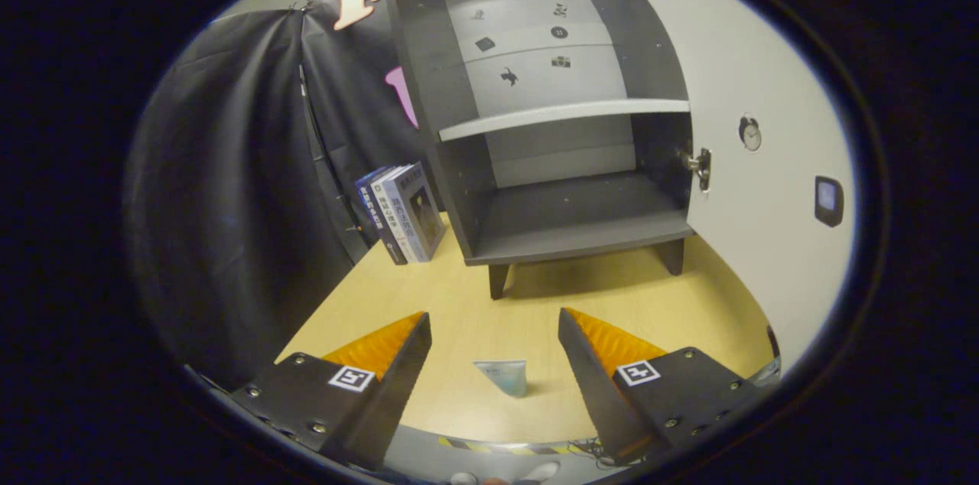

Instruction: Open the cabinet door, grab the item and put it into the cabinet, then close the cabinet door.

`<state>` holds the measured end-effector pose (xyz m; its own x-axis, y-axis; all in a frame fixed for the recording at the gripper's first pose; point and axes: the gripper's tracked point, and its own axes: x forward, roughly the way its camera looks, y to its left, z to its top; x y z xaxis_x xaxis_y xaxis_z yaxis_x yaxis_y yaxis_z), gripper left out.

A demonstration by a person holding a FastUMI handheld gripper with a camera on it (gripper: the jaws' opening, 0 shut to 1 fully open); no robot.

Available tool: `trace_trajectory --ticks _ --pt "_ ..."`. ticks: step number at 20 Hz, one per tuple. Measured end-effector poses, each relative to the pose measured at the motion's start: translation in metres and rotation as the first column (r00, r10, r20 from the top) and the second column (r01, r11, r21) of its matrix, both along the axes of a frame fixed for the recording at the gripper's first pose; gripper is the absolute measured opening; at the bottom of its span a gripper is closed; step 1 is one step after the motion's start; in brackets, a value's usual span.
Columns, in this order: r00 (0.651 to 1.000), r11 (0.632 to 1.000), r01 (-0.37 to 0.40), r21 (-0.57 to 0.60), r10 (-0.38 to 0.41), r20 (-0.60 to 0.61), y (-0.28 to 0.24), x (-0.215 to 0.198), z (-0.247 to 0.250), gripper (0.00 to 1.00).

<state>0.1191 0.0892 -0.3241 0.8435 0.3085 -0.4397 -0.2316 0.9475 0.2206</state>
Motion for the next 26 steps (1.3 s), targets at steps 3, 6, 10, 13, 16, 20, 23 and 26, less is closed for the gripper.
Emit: trace_trajectory --ticks 3,6,10,13,16,20,23,26 --pt "0.999 0.999 -0.007 -0.036 0.006 -0.034 0.008 0.004 -0.038 0.99" --pt "0.998 0.997 -0.008 -0.079 0.003 -0.066 0.011 0.005 -0.070 0.99" --pt "0.995 0.995 0.006 -0.097 -0.015 -0.096 0.011 0.009 -0.101 0.99" --pt "0.997 0.994 0.005 -0.109 -0.014 -0.082 0.012 0.012 -0.108 0.94" --pt "0.996 0.993 0.025 -0.119 -0.034 -0.077 0.007 0.016 -0.107 0.66" --pt "0.993 0.998 0.041 -0.043 -0.045 -0.106 0.003 0.018 -0.084 0.55" --pt "0.999 0.998 0.048 -0.030 -0.048 -0.016 -0.010 0.036 -0.021 0.54" --pt "0.995 0.999 0.040 -0.019 -0.039 0.093 -0.020 0.056 0.054 0.54"
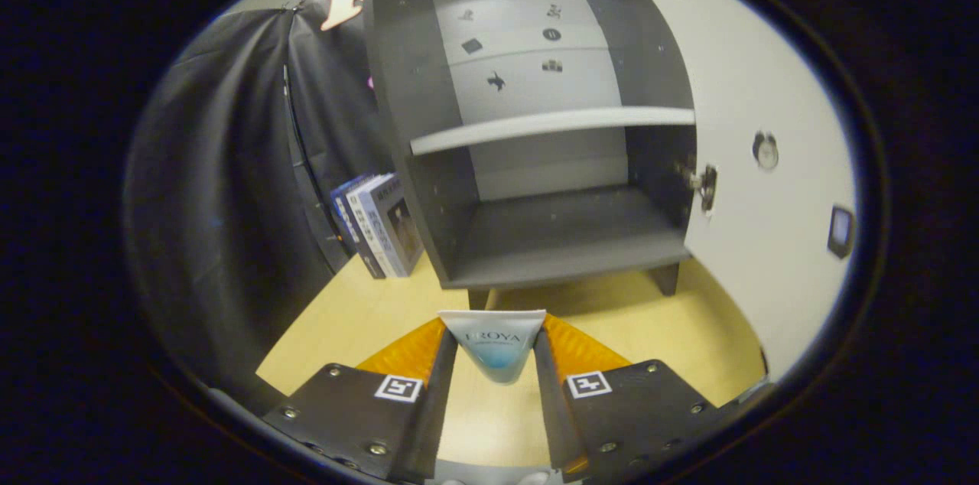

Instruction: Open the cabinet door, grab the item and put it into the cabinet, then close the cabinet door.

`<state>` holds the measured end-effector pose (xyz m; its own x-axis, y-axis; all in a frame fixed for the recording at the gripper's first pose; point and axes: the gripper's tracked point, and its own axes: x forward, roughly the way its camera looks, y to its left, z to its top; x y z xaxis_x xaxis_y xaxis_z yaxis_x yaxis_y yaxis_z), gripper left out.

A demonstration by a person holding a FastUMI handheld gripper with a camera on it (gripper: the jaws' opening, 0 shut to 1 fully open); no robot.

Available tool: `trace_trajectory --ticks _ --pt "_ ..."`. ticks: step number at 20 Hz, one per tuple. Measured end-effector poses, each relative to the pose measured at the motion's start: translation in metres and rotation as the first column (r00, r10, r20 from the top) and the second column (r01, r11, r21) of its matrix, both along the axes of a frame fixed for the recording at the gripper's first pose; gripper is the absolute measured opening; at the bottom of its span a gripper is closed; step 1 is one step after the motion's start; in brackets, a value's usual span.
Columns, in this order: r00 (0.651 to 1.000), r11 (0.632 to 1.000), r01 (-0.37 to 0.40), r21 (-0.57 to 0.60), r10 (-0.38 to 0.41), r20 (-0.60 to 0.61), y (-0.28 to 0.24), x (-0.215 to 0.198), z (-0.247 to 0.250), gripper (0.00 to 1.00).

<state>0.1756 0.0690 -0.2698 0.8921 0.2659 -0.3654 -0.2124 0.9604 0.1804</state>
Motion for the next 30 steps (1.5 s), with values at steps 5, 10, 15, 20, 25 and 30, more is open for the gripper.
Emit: trace_trajectory --ticks 5,10,15,20,25,30 --pt "0.976 1.000 -0.022 -0.019 0.025 0.214 -0.008 0.045 0.129 0.54" --pt "0.943 0.999 -0.023 -0.048 0.037 0.331 -0.006 0.103 0.195 0.54" --pt "0.944 0.999 -0.013 -0.048 0.028 0.328 -0.005 0.164 0.199 0.54" --pt "0.949 0.998 0.021 -0.051 -0.004 0.314 -0.018 0.205 0.190 0.53" --pt "0.955 0.997 0.038 -0.063 -0.017 0.298 -0.027 0.228 0.179 0.54" --pt "0.961 0.996 0.055 -0.072 -0.033 0.275 -0.033 0.239 0.169 0.54"
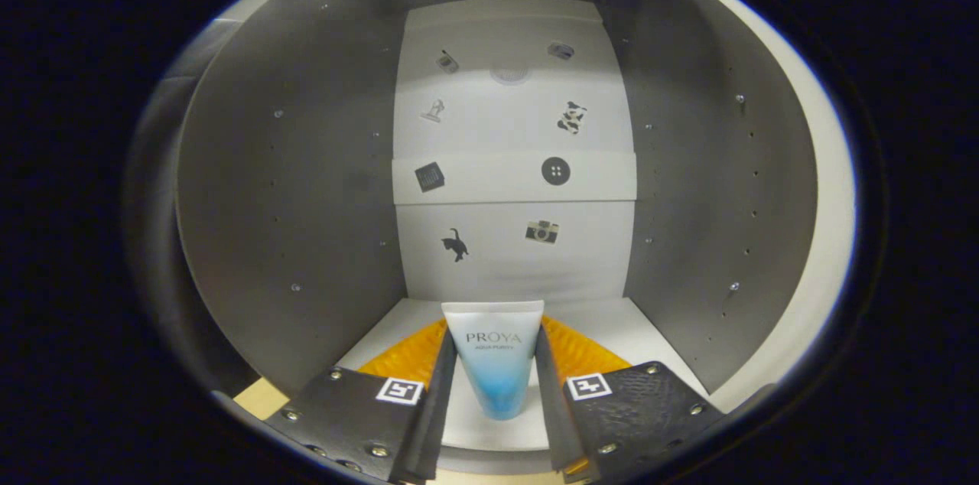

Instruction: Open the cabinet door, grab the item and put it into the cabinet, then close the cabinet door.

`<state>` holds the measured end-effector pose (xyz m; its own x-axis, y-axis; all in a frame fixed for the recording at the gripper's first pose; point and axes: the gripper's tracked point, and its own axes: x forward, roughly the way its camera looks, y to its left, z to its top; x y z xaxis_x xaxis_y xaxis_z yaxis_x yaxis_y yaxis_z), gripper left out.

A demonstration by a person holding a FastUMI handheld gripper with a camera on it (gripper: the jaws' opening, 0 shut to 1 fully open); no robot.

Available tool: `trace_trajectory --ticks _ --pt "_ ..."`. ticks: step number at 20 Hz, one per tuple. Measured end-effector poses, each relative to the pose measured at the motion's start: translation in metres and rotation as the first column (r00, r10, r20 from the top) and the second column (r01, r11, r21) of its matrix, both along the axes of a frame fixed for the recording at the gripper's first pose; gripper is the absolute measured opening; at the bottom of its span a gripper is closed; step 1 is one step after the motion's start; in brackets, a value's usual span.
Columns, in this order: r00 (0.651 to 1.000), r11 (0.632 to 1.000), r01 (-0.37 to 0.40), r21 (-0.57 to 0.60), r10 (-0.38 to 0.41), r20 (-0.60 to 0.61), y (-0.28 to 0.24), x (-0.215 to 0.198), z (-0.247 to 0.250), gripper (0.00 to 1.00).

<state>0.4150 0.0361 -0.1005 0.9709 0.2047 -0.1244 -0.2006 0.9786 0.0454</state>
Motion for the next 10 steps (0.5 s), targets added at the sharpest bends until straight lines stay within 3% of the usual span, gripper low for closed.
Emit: trace_trajectory --ticks 5,10 --pt "1.000 1.000 0.005 0.011 -0.004 -0.009 0.0000 0.0039 -0.0022 0.54" --pt "0.999 1.000 0.031 -0.004 -0.031 0.022 -0.0056 -0.0022 0.0053 0.77"
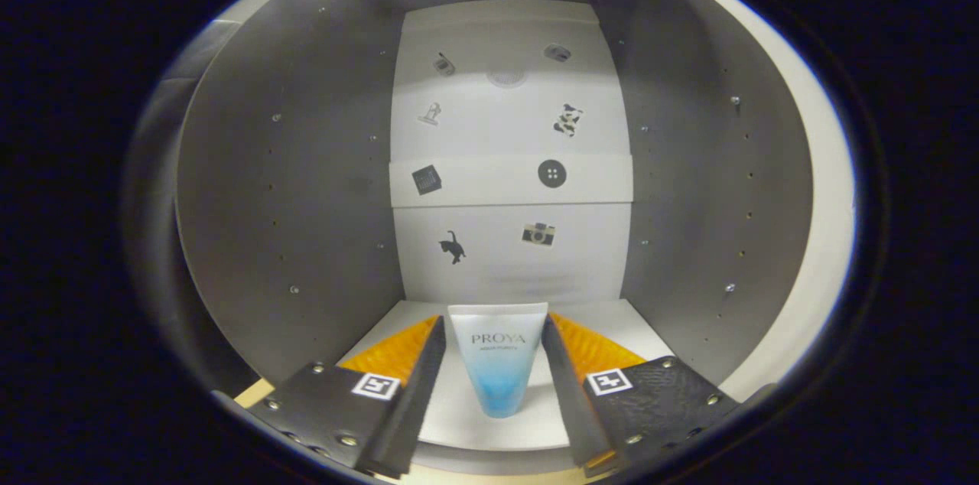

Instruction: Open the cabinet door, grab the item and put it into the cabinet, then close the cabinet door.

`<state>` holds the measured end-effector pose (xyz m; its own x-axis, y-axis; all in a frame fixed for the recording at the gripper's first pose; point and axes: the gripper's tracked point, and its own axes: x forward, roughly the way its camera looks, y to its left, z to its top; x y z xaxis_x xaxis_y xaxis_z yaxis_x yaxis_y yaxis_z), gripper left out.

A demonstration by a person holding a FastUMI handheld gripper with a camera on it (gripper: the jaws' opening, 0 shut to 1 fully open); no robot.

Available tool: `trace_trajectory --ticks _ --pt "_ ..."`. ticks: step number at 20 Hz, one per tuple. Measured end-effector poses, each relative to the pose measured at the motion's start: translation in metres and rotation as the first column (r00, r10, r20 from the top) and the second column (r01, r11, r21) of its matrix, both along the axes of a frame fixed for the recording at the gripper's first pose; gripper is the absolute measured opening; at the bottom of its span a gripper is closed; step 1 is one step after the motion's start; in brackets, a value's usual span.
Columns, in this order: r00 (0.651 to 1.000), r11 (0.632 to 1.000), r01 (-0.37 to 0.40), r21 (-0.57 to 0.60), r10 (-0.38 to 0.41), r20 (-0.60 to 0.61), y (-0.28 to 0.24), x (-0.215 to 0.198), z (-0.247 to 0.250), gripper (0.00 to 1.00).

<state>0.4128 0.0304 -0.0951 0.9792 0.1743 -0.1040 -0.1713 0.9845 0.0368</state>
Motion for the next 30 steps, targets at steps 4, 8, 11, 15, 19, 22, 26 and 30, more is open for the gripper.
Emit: trace_trajectory --ticks 4,8,11,15,19,22,26,30 --pt "1.000 1.000 0.015 -0.012 -0.015 0.007 -0.004 -0.024 0.007 0.94" --pt "1.000 1.000 0.022 -0.021 -0.022 0.014 -0.012 -0.076 0.021 1.00" --pt "0.999 0.999 0.037 -0.037 -0.037 0.017 -0.021 -0.130 0.030 1.00" --pt "0.998 0.998 0.058 -0.017 -0.057 0.009 -0.037 -0.204 0.043 1.00" --pt "0.994 0.994 0.109 -0.019 -0.108 0.023 -0.060 -0.268 0.056 1.00" --pt "0.991 0.991 0.133 -0.020 -0.133 0.009 -0.080 -0.313 0.059 1.00" --pt "0.982 0.982 0.191 -0.002 -0.191 -0.014 -0.120 -0.362 0.060 1.00" --pt "0.952 0.952 0.306 0.018 -0.306 -0.027 -0.182 -0.405 0.061 1.00"
